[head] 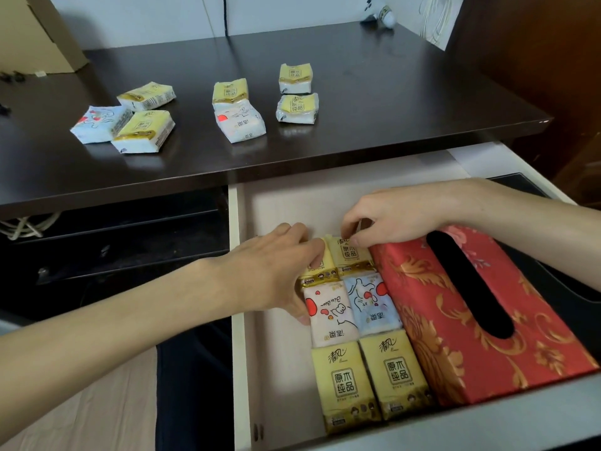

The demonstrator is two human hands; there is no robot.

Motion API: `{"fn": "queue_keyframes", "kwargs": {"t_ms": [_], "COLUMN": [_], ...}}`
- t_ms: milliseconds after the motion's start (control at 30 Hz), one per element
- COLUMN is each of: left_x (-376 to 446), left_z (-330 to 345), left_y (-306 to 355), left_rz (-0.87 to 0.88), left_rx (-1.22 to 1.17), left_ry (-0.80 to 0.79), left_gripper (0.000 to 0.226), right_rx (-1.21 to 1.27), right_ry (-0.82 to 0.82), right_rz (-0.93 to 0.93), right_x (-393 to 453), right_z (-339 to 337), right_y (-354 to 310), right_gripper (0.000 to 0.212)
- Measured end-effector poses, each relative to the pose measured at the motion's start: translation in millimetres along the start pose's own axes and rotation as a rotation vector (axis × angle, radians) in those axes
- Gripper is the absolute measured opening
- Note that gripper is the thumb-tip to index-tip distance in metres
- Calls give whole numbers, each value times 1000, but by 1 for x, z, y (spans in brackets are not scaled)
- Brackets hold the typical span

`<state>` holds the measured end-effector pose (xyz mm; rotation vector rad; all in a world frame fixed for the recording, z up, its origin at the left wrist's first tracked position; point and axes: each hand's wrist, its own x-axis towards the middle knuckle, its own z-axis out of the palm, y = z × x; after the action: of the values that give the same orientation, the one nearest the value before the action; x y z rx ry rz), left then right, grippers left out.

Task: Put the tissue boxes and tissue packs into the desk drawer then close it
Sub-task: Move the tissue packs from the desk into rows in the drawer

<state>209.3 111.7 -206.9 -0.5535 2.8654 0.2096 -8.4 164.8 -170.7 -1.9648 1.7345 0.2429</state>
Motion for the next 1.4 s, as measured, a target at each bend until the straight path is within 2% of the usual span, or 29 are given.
{"fn": "queue_keyframes", "kwargs": {"t_ms": [333, 433, 567, 767, 867, 933, 1100, 1200, 1300, 1400], "left_x": [1, 0, -5, -10, 2, 16, 54, 69, 81, 91], "left_z": [-4, -17, -51, -117, -140, -148, -153, -156, -157, -156], "left_y": [-6, -13, -27, -70, -99, -119, -166, -184, -200, -214], "left_rz": [-4, 9, -19, -171, -247, -313, -477, -417, -384, -374], "left_rx": [-115, -190, -236, -433, -401, -353, -317, -317, -280, -312], "left_ry": [-3, 31, 168, 500, 633, 660, 554, 460, 360, 236], "left_gripper": [67, 70, 60, 17, 3, 4, 23, 36, 44, 47], "right_rx": [39, 9, 102, 373, 444, 476, 551, 521, 458, 425], "right_ry": [82, 199, 387, 697, 784, 812, 860, 840, 749, 630], "right_rz": [-15, -40, -74, -140, -91, -33, 100, 152, 148, 131], "right_x": [-1, -4, -7, 3, 27, 49, 106, 129, 145, 158], "right_z": [4, -6, -31, -83, -110, -125, -148, -158, -167, -173], "right_y": [7, 6, 3, -1, 0, 3, 19, 28, 37, 47], "right_gripper": [26, 25, 23, 22, 21, 21, 18, 24, 35, 31]}}
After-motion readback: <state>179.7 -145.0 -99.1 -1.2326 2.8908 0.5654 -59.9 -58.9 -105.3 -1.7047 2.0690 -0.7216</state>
